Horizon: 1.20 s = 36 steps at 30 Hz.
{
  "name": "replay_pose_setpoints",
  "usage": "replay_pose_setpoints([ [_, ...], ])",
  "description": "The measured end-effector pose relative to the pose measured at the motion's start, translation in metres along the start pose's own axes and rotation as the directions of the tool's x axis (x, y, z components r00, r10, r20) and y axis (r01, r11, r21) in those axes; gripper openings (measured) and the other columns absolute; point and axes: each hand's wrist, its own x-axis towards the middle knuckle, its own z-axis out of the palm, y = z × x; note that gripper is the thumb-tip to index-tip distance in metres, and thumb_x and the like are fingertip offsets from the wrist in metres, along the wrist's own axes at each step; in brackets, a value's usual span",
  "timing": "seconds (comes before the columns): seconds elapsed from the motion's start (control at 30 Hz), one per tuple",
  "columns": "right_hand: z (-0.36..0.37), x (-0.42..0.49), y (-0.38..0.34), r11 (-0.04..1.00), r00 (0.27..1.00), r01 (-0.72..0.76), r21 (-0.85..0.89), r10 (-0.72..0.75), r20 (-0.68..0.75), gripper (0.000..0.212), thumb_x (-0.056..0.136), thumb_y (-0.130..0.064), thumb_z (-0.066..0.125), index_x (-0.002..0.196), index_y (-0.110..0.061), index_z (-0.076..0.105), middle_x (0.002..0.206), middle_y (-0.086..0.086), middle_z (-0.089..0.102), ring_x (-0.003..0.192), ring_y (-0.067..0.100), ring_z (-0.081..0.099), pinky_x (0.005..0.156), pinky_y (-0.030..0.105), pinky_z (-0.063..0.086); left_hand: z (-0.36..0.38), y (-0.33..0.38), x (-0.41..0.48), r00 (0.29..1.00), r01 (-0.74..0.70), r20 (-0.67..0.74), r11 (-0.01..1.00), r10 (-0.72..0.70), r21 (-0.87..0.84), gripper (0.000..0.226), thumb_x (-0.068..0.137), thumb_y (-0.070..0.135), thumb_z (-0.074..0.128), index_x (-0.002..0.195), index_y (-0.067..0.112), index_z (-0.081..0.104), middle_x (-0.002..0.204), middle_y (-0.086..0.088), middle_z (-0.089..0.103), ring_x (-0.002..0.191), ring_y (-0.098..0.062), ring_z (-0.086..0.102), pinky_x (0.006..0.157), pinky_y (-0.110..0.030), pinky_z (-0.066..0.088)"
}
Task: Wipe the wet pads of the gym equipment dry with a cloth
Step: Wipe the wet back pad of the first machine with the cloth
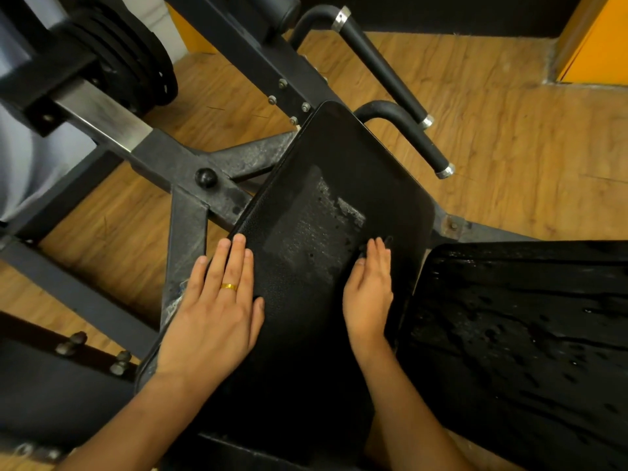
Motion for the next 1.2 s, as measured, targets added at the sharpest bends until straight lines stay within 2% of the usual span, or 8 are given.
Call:
replay_pose_setpoints([
  [0.1,0.004,-0.025,0.006,0.999,1.000,0.027,-0.026,-0.027,0.008,0.048,0.108,-0.019,0.039,0.156,-0.013,0.036,0.165,-0.004,0.026,0.154,0.006,0.009,0.124,0.027,0.014,0.001,-0.001,-0.001,1.000,0.001,-0.003,1.000,-0.001,-0.010,0.070,0.100,0.037,0.033,0.153,-0.008,0.027,0.163,-0.027,0.017,0.153,-0.039,0.019,0.122,-0.053,0.022],
  [0.2,0.004,0.002,0.006,0.997,0.997,0.073,-0.035,-0.072,0.008,0.047,0.108,-0.017,0.039,0.154,-0.009,0.038,0.164,0.001,0.030,0.154,0.011,0.012,0.122,0.024,0.012,0.003,-0.001,-0.001,1.000,-0.010,0.009,1.000,0.010,0.002,0.070,0.102,0.038,0.029,0.154,-0.008,0.023,0.164,-0.027,0.012,0.154,-0.039,0.014,0.122,-0.053,0.022],
  [0.47,0.006,0.084,-0.017,1.000,1.000,-0.016,-0.017,0.016,-0.011,0.049,0.110,-0.020,0.033,0.157,-0.010,0.031,0.167,0.002,0.023,0.156,0.016,0.006,0.125,0.041,0.018,0.008,-0.002,-0.001,1.000,-0.014,-0.003,1.000,0.014,-0.019,0.070,0.103,0.038,0.027,0.155,-0.008,0.020,0.165,-0.028,0.008,0.154,-0.040,0.011,0.123,-0.053,0.020],
  [0.63,0.005,0.036,-0.015,1.000,1.000,-0.018,-0.024,0.018,-0.001,0.048,0.109,-0.022,0.035,0.157,-0.014,0.034,0.166,-0.002,0.025,0.155,0.011,0.008,0.124,0.036,0.016,0.007,-0.002,-0.002,1.000,-0.008,-0.002,1.000,0.008,-0.018,0.069,0.104,0.038,0.026,0.155,-0.008,0.019,0.165,-0.028,0.008,0.154,-0.040,0.011,0.123,-0.053,0.020],
  [0.83,0.004,-0.055,-0.007,0.999,0.998,0.016,-0.030,-0.014,0.056,0.050,0.108,-0.023,0.038,0.157,-0.019,0.032,0.166,-0.011,0.020,0.152,-0.001,0.002,0.120,0.021,0.006,0.008,-0.001,-0.001,1.000,-0.003,-0.022,1.000,0.002,-0.027,0.069,0.103,0.037,0.026,0.155,-0.008,0.020,0.164,-0.028,0.009,0.154,-0.039,0.012,0.123,-0.052,0.020],
  [0.97,0.006,-0.044,-0.003,0.996,0.995,0.079,-0.027,-0.077,0.068,0.049,0.108,-0.018,0.038,0.157,-0.012,0.031,0.166,-0.004,0.022,0.153,0.004,0.002,0.121,0.020,0.005,0.009,-0.001,-0.002,1.000,-0.001,-0.016,1.000,0.001,-0.020,0.068,0.104,0.038,0.023,0.156,-0.007,0.017,0.165,-0.028,0.007,0.154,-0.039,0.010,0.124,-0.052,0.018],
  [1.1,0.009,0.008,-0.014,0.999,0.999,0.036,-0.005,-0.036,0.016,0.049,0.109,-0.017,0.035,0.157,-0.008,0.031,0.166,0.003,0.023,0.156,0.014,0.006,0.126,0.033,0.013,0.009,-0.001,-0.003,1.000,0.003,-0.024,1.000,-0.003,-0.025,0.068,0.104,0.038,0.021,0.156,-0.007,0.017,0.165,-0.028,0.006,0.154,-0.039,0.009,0.124,-0.051,0.018],
  [1.2,0.010,0.023,-0.022,1.000,1.000,-0.002,-0.008,0.002,-0.001,0.049,0.109,-0.019,0.033,0.158,-0.009,0.030,0.167,0.001,0.022,0.156,0.014,0.005,0.126,0.041,0.018,0.008,-0.001,-0.003,1.000,0.001,-0.018,1.000,-0.001,-0.019,0.068,0.104,0.038,0.019,0.156,-0.007,0.015,0.165,-0.028,0.005,0.155,-0.039,0.007,0.124,-0.051,0.017],
])
